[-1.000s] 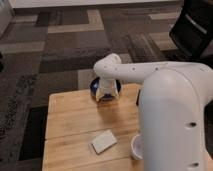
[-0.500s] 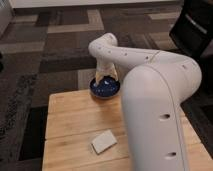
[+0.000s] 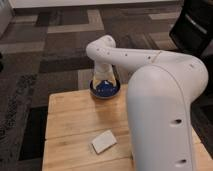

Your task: Push the ceramic bowl across the table

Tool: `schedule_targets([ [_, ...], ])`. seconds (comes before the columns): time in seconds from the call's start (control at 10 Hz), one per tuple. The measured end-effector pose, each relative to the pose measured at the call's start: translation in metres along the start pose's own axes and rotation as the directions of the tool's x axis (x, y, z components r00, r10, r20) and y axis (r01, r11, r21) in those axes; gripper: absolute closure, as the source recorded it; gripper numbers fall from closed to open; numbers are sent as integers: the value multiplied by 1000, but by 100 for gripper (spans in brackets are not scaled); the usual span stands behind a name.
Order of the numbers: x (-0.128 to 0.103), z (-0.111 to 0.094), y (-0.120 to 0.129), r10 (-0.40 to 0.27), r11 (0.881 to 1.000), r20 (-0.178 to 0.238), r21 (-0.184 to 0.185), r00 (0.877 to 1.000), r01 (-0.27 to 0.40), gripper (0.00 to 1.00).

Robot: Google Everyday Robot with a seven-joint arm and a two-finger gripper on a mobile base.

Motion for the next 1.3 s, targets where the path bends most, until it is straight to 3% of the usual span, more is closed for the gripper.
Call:
schedule_targets([
  [0.3,30,8,12,-2,1000,-34,-20,999,2,35],
  [0.6,53,27,5,20,998,-68,-53,997,-24,35],
  [0.8,56,40,-4,21,996,-81,-89,997,-28,35],
  [1.3,52,51,-13,26,994,-85,-103,996,-35,35],
])
